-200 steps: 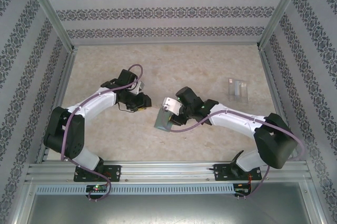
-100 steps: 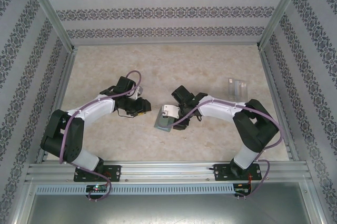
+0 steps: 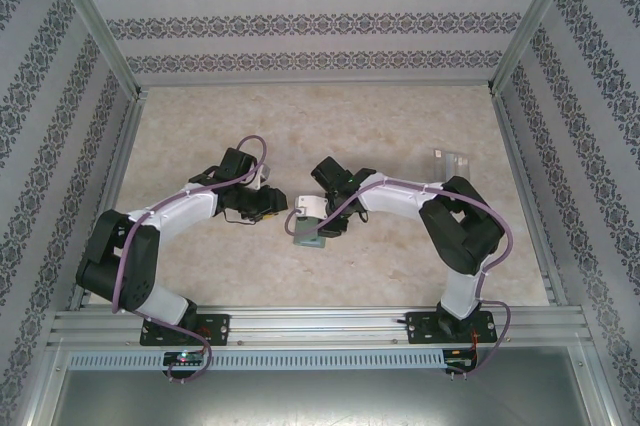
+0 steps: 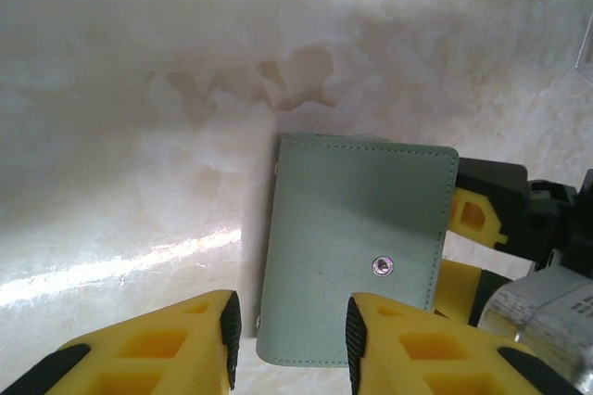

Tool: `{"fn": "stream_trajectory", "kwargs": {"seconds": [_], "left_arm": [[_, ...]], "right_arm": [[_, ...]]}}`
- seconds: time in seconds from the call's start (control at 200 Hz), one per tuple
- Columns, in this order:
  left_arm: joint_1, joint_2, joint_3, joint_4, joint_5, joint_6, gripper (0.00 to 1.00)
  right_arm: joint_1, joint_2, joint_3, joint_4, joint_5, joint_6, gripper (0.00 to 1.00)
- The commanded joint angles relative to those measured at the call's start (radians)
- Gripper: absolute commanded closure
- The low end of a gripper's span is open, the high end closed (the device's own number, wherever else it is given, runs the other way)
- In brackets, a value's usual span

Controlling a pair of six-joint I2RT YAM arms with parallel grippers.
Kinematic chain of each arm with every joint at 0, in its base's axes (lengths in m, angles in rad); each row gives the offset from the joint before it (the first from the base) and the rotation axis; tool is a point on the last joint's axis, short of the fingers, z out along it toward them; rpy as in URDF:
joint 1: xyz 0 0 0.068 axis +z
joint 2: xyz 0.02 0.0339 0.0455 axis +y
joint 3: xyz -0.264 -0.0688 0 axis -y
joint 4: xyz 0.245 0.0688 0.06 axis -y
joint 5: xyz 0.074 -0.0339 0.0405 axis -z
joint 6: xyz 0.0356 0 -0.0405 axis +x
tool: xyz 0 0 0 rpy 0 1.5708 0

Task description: Put the credit cards into the card holder

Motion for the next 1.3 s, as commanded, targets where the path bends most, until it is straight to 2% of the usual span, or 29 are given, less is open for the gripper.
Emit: {"fn": "stream_trajectory", "kwargs": {"seconds": [0.0,0.04,0.075,0.18,0.32,0.51,0.59,0.714,0.864,1.009,1.084,1.229,1.299], "left_arm": [[-0.001,-0.031,-0.016,0.021,-0.02,-0.018,0.63],[-0.001,-0.03,-0.012,0.017,-0.02,-0.019,0.63],[-0.002,-0.03,-0.008,0.012,-0.019,-0.021,0.63],[-0.002,-0.035,-0.021,0.038,-0.027,-0.037,0.63],[-0.014,-0.031,-0.059,0.135,-0.04,-0.097,0.63],[-0.079,0.0,-0.041,0.206,-0.097,-0.104,0.63],[-0.111,0.014,-0.041,0.27,-0.145,-0.1,0.63],[-0.154,0.087,0.005,0.309,-0.205,-0.07,0.61],[-0.2,0.181,0.073,0.332,-0.234,-0.05,0.6],[-0.228,0.248,0.143,0.292,-0.311,-0.016,0.6],[-0.24,0.27,0.174,0.266,-0.317,0.005,0.6],[-0.264,0.333,0.241,0.21,-0.301,0.041,0.6],[-0.275,0.356,0.277,0.168,-0.292,0.056,0.6]], "right_arm": [[-0.005,0.006,0.013,0.002,0.015,-0.02,0.74],[-0.016,-0.004,0.012,0.007,-0.001,-0.019,0.84],[-0.027,-0.017,0.003,0.013,-0.021,-0.029,0.86],[-0.047,-0.077,-0.059,0.043,-0.093,-0.117,0.86],[-0.094,-0.137,-0.133,0.132,-0.124,-0.162,0.85],[-0.157,-0.163,-0.156,0.19,-0.184,-0.187,0.85],[-0.172,-0.196,-0.212,0.287,-0.206,-0.19,0.84],[-0.208,-0.256,-0.286,0.401,-0.28,-0.184,0.85],[-0.229,-0.273,-0.297,0.409,-0.327,-0.184,0.84],[-0.231,-0.278,-0.304,0.417,-0.337,-0.186,0.82],[-0.236,-0.285,-0.311,0.427,-0.341,-0.184,0.73],[-0.242,-0.299,-0.335,0.497,-0.32,-0.123,0.66],[-0.256,-0.331,-0.358,0.571,-0.288,0.0,0.45]]}}
